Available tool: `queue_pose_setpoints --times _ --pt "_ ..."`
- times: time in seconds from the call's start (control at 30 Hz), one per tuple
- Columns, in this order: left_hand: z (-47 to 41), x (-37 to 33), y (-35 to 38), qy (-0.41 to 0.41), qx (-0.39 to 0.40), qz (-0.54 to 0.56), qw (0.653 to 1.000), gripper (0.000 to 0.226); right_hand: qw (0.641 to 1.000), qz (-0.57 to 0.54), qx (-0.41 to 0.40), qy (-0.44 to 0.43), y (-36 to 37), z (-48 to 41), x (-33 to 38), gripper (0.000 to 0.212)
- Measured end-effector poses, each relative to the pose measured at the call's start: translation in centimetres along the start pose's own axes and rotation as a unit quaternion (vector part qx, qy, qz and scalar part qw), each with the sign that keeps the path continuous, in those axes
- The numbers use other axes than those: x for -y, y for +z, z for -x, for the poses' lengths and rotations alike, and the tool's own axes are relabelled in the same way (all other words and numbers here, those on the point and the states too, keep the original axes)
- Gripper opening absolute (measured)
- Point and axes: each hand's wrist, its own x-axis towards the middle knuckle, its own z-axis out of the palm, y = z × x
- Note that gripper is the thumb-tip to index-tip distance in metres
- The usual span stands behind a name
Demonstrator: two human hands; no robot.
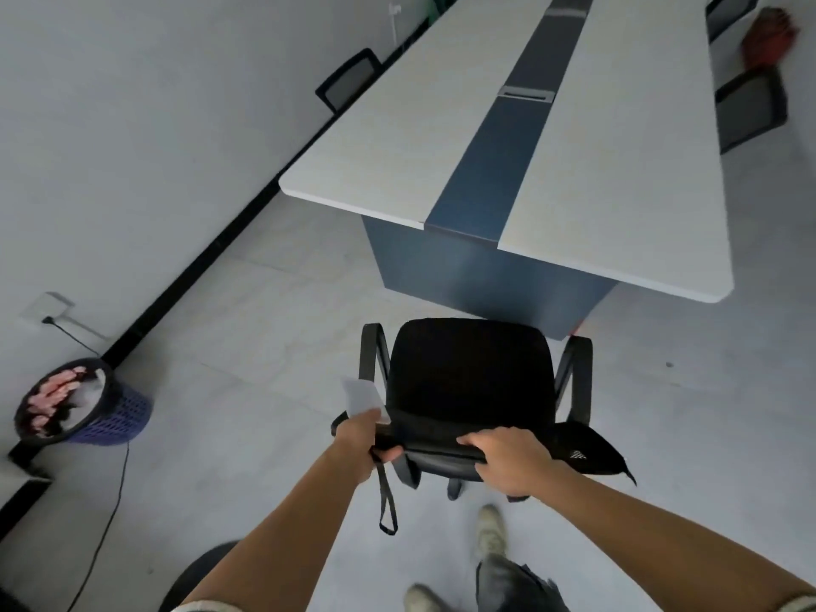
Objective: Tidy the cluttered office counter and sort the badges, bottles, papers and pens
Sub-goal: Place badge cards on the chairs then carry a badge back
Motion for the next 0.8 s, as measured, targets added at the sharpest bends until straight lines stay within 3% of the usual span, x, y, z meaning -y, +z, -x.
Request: queue_pose_setpoints --times 0.13,0.6,0.8 --pt "0.1 1.4 -2.3 -0.026 -0.069 -0.008 0.997 0.014 0.999 0.013 -0.027 -0.018 2.5 1.0 2.6 0.051" --pt "-2.4 -2.9 0.6 0.009 0.01 -0.006 1.0 0.025 0.995 0.055 -0.078 0.007 -1.6 -2.3 0.0 0.045" --pt "-5.1 -8.7 3.7 0.038 -0.004 -0.021 0.999 0.011 0.996 0.035 -0.074 0.022 -5.1 -7.6 -0.7 0.045"
